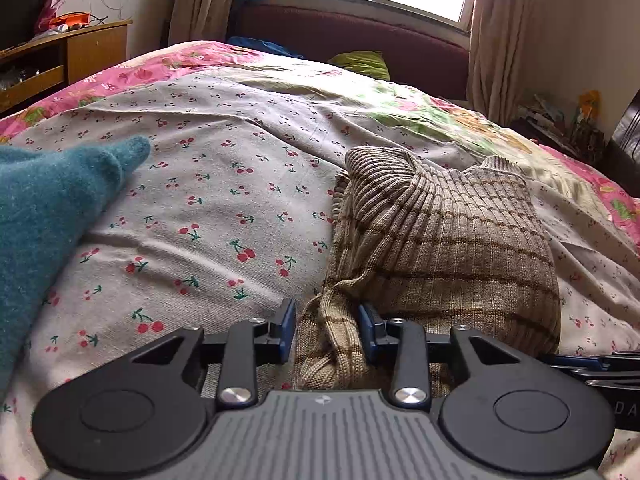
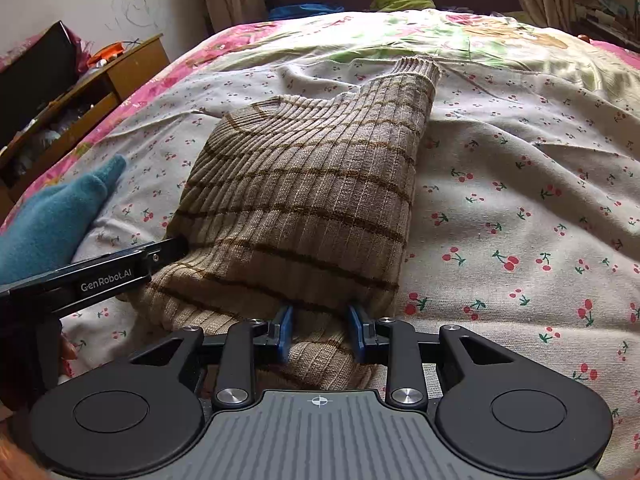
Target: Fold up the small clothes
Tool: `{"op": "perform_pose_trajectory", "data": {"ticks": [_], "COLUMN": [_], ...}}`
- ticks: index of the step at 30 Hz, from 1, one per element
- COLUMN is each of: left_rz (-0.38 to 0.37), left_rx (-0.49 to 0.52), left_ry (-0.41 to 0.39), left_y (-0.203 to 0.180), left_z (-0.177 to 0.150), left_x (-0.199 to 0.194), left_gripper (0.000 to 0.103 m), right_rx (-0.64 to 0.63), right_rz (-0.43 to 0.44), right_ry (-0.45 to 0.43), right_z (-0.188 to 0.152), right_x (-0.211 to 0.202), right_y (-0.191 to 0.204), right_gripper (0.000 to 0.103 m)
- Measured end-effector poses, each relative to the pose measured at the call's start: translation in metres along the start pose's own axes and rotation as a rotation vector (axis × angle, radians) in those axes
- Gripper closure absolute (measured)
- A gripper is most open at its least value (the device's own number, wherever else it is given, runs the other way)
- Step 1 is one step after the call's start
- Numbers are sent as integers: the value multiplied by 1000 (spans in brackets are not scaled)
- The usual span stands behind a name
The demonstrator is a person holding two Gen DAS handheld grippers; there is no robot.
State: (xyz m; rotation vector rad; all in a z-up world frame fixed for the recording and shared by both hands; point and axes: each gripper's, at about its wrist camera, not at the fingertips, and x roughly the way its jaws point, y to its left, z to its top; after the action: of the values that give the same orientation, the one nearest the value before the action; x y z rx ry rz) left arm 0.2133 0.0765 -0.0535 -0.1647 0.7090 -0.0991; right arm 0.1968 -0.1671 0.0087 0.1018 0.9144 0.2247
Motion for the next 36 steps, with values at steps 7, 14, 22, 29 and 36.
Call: {"op": "perform_pose_trajectory", "data": {"ticks": [7,14,22,29,36], "left_rz": [50,2,105,126,106], "left_rx": [41,136,167,222,241], "left_ry": [-78,-174,-79,-69,-153], "left_y": [-8,-46,-42,-34,-34], "left_z": [21,64,77,74,68], "left_x": [-32,-10,77,84,42], "left_gripper": [59,59,58,55,56], "right_rx": [62,149,149,243,110], "right_rz": [39,-22,-90,-51,-12], "right_ry": [-56,-150,-184,-135,-152], "right_z": [10,49,89,81,26], "right_x": [-27,-9,40,46,-23], "right_y": [-11,-36,-46,-58,-34], "right_gripper": [73,71,68,65,65]}}
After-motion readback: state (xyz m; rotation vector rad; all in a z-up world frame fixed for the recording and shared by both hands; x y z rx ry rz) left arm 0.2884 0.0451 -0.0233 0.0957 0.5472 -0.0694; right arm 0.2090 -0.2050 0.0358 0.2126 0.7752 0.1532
